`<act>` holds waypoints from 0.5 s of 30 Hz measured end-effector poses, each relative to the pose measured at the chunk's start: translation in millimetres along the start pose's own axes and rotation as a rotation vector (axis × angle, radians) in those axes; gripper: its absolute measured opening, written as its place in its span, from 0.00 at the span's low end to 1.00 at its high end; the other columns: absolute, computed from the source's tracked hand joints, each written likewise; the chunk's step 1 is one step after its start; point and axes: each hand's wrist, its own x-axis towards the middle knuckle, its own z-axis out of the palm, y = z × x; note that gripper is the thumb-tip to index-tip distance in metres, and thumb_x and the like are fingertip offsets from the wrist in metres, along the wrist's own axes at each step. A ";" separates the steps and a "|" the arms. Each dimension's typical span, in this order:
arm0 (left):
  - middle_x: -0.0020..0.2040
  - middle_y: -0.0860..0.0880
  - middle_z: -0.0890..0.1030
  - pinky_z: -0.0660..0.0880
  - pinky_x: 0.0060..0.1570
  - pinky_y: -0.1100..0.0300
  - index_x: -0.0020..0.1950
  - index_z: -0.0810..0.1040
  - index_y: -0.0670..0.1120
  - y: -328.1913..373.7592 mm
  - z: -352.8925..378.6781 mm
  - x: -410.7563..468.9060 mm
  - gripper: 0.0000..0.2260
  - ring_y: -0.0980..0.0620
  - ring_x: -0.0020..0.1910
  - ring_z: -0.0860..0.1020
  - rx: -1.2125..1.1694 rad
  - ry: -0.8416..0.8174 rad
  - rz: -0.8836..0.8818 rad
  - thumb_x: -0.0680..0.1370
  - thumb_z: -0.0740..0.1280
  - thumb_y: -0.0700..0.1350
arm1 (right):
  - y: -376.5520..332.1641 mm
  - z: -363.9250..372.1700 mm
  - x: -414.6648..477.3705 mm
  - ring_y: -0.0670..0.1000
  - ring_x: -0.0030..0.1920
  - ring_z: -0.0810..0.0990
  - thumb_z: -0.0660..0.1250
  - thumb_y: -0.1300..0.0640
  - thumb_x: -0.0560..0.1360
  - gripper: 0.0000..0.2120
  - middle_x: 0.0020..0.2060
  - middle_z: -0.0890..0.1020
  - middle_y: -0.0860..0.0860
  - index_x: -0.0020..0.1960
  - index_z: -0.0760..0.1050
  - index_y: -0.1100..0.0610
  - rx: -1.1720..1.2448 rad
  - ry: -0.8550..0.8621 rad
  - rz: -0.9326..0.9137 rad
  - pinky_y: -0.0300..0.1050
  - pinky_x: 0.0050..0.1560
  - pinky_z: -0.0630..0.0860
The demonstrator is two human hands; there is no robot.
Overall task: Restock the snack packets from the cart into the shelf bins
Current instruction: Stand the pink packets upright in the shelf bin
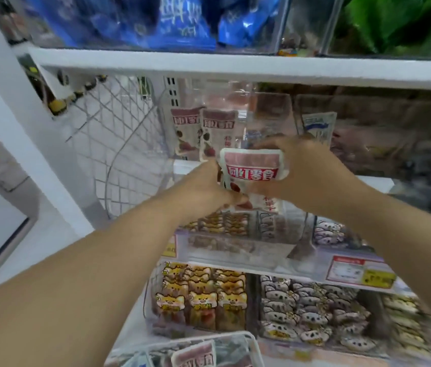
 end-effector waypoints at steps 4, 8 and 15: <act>0.53 0.47 0.84 0.80 0.56 0.45 0.60 0.78 0.48 0.6 -6.3 16.7 0.16 0.46 0.49 0.82 -0.004 -0.037 -0.044 0.76 0.74 0.36 | 3.3 -2.2 3.9 0.41 0.49 0.73 0.74 0.49 0.73 0.25 0.55 0.79 0.41 0.69 0.74 0.47 0.002 0.055 0.006 0.21 0.42 0.67; 0.54 0.46 0.83 0.80 0.57 0.41 0.61 0.75 0.46 1.0 -9.7 43.2 0.16 0.40 0.54 0.82 0.003 0.033 -0.072 0.77 0.73 0.36 | 12.4 -1.4 10.4 0.42 0.54 0.73 0.72 0.52 0.76 0.22 0.59 0.75 0.42 0.69 0.73 0.48 0.066 0.172 0.091 0.32 0.50 0.69; 0.60 0.41 0.80 0.79 0.58 0.41 0.54 0.73 0.48 -1.0 6.5 85.2 0.11 0.39 0.59 0.79 -0.067 0.151 -0.110 0.77 0.71 0.37 | 20.3 5.9 11.4 0.43 0.60 0.71 0.66 0.61 0.78 0.21 0.71 0.69 0.45 0.69 0.74 0.47 0.237 0.180 0.160 0.35 0.51 0.73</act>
